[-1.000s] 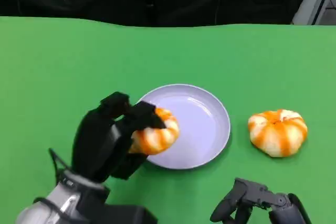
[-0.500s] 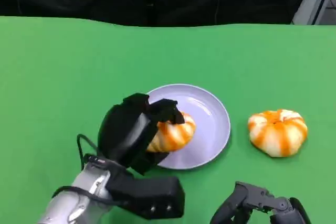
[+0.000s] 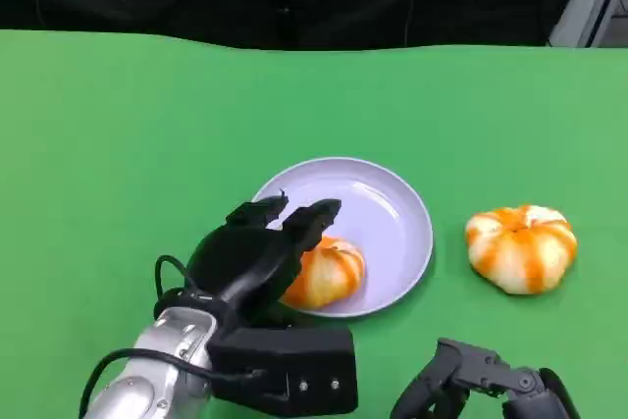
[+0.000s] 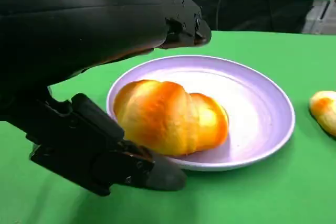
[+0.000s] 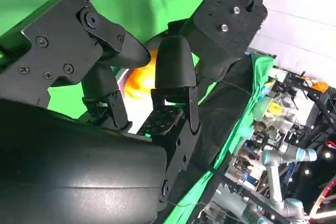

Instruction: Grasp the bread from the table and place it into the plate.

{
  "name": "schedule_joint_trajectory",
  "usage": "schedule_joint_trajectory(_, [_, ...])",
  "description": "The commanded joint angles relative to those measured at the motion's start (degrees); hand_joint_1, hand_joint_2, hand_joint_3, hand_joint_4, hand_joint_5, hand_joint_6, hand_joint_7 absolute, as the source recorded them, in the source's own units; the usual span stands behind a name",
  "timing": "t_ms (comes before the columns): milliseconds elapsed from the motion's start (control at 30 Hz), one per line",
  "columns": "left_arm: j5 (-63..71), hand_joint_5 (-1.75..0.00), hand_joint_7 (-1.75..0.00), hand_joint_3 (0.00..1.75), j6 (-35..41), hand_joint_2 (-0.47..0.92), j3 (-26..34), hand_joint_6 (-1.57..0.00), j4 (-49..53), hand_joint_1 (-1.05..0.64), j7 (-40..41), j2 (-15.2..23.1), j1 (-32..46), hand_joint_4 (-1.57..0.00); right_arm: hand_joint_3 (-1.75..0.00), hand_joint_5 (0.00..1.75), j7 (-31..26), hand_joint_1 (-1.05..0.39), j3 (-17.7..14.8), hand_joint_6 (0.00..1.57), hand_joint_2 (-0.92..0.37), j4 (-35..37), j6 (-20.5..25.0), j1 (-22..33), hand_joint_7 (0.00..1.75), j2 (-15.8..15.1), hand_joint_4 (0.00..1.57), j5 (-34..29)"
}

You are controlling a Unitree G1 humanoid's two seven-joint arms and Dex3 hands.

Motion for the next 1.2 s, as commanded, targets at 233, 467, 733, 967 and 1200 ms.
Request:
schedule_joint_trajectory(233, [-1.70,0.00,0.00,0.47,-0.33,0.92,2.59,0.00,-7.12,-0.78,-1.17,4.31,4.32,0.00,-1.17,1.57,-1.90,-0.14,0.19,0.87,-0.37,-0.20,0.62,-0.30,1.12,-0.29,0.83,-4.06])
schedule_joint_trajectory(467, [-12.16,-0.01,-0.02,0.45,-6.11,0.92,9.73,-0.05,-15.05,-0.72,-2.59,7.83,10.65,-0.02,-1.12,1.60,-2.24,-0.16,0.30,0.89,-0.40,0.00,1.19,-0.64,1.10,-0.14,0.84,-4.61])
schedule_joint_trajectory(733, [-26.44,-0.50,-0.14,0.25,-18.39,0.92,18.45,-0.49,-17.09,-0.41,-0.64,7.12,18.04,-0.52,-1.17,1.59,-1.40,-0.10,0.32,0.87,-0.38,1.15,-0.27,-1.17,1.12,-0.60,0.80,-1.46])
schedule_joint_trajectory(967, [-26.37,-0.56,-0.13,0.25,-19.72,0.92,19.28,-0.52,-16.54,-0.40,-1.31,6.50,18.17,-0.51,-1.19,1.59,-1.48,-0.09,0.41,0.86,-0.37,1.22,-0.31,-1.25,1.14,-0.80,0.80,-1.23])
schedule_joint_trajectory(1200, [-37.28,-1.03,-0.30,0.23,-34.59,0.92,24.18,-0.89,-11.32,-0.20,0.71,4.38,24.37,-0.72,-1.22,1.55,-0.04,-0.07,-0.65,0.85,-0.35,0.68,-0.43,-1.11,1.16,-1.66,0.77,1.17])
